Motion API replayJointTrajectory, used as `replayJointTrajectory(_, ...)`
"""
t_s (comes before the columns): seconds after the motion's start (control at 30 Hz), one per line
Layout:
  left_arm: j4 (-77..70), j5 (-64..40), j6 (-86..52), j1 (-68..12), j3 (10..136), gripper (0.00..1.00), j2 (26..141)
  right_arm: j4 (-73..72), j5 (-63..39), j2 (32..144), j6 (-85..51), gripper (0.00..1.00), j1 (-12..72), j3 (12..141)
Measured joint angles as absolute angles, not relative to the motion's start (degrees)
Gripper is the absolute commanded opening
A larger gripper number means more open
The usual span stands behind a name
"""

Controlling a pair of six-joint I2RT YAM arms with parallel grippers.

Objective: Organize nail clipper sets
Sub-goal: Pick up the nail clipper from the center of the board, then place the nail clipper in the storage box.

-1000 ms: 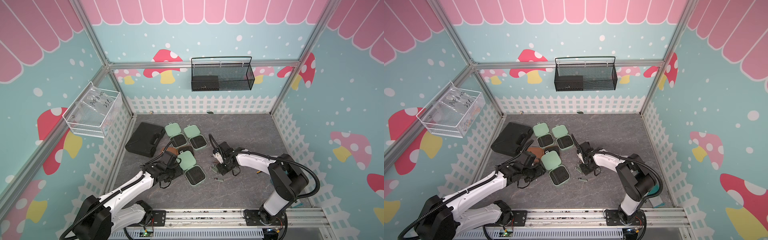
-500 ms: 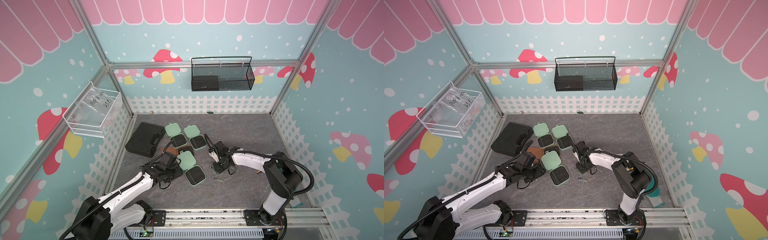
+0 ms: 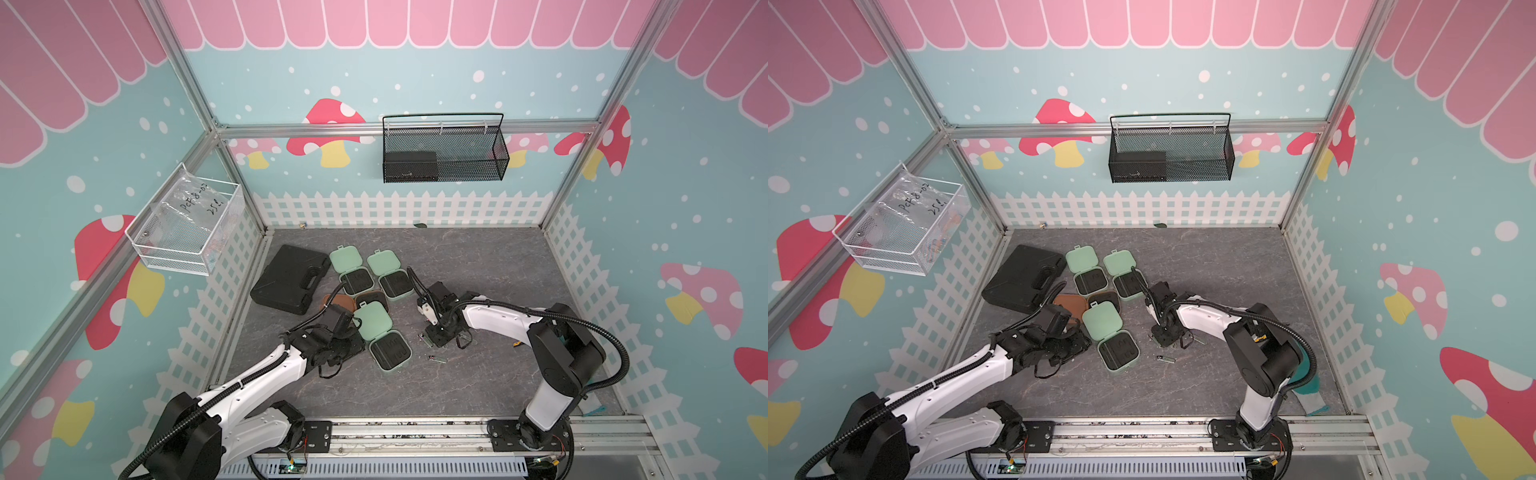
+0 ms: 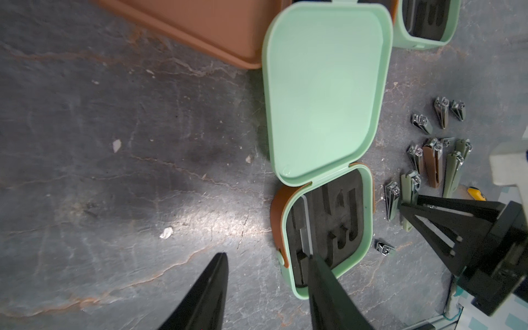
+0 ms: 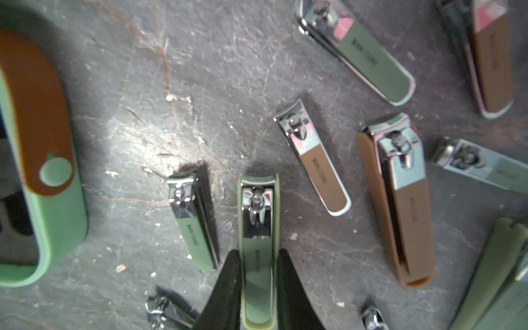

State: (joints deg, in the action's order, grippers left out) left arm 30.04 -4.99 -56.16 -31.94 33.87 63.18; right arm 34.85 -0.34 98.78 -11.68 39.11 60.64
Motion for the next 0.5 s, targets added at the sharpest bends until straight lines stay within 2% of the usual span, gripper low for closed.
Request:
replayJointTrajectory(0.27, 30.09, -2.96, -57.08, -31.94, 33.87, 0.47, 63.16, 37.30, -2.42, 95.00, -15.53, 0.08, 45.45, 67.00)
replayJointTrajectory(0.5, 30.59, -0.58, -58.26, -31.92, 33.87, 0.47, 61.17, 34.13, -6.07, 99.94, -23.09, 0.08, 52.62, 69.67)
